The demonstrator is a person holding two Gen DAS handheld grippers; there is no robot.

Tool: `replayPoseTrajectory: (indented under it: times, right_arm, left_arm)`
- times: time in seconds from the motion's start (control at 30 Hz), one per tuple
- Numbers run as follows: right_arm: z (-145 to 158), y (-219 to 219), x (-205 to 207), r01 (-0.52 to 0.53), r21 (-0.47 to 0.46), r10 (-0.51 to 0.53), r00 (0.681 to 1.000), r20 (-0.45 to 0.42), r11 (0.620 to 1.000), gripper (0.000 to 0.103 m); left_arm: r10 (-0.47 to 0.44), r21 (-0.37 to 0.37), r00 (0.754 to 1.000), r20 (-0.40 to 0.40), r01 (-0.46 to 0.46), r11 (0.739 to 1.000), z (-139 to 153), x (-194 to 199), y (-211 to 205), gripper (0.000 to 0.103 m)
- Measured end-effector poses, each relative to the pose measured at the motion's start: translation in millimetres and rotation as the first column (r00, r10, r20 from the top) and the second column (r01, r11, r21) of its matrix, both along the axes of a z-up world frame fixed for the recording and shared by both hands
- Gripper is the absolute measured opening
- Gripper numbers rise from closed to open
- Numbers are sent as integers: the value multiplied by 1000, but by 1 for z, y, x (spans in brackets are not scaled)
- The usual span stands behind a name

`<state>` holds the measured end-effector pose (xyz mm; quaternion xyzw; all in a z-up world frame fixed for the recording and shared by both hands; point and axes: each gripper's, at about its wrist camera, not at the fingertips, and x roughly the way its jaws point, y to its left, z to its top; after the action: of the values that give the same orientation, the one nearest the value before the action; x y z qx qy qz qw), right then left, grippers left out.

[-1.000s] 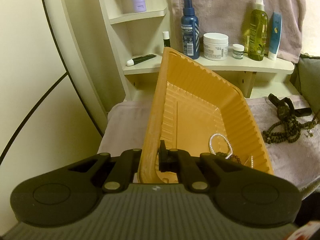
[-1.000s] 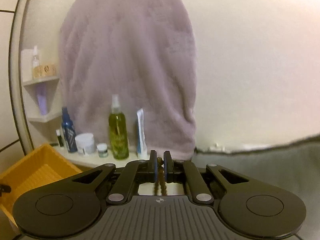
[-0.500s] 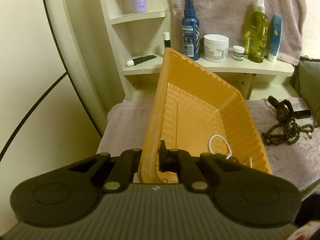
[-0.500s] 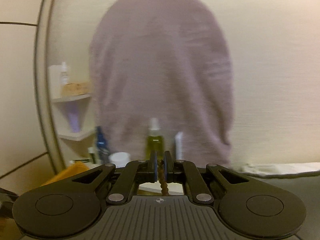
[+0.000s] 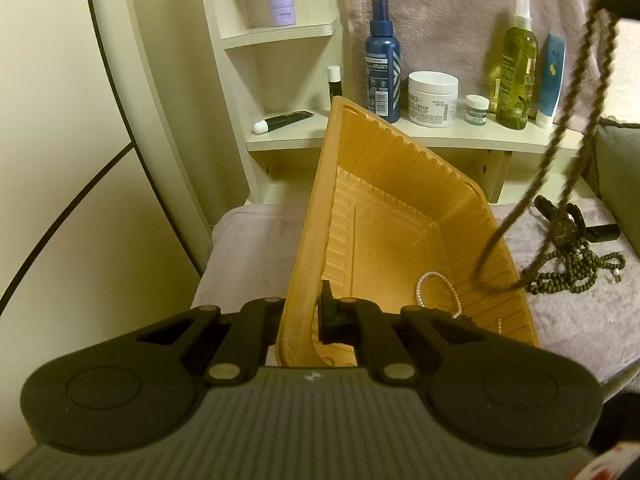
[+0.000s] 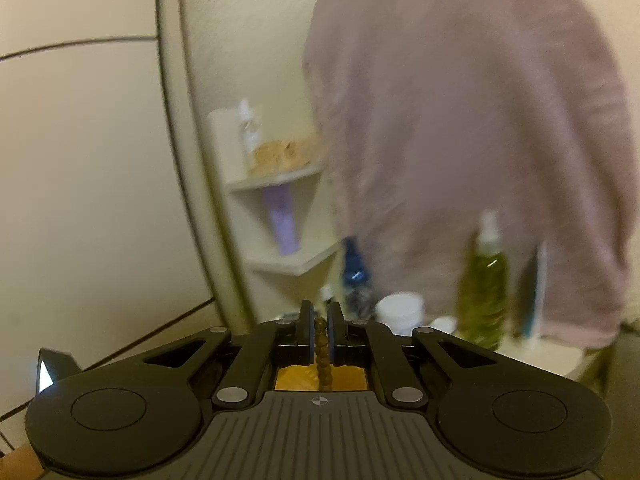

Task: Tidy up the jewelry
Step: 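Carry the bead strand into the tray and open the right gripper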

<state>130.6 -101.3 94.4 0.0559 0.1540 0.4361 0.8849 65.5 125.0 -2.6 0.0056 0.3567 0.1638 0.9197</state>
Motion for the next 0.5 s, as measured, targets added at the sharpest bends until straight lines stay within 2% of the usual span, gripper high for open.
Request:
replayPoseTrajectory:
  times: [0.13, 0.3, 0.5]
  right_arm:
    - [-26, 21, 10, -51, -27, 49, 994, -97, 998, 6]
    - [-65, 37, 26, -70, -79, 54, 979, -198, 994, 6]
    - [-109, 40, 38, -117, -129, 65, 934, -351, 985, 6]
  left_arm:
    - [1, -3, 1000, 0, -1, 1000, 0, 0, 0, 5]
    - [1, -2, 1000, 1, -1, 1000, 0, -1, 0, 5]
    - [2, -5, 1000, 0, -2, 1000, -1, -1, 1, 5]
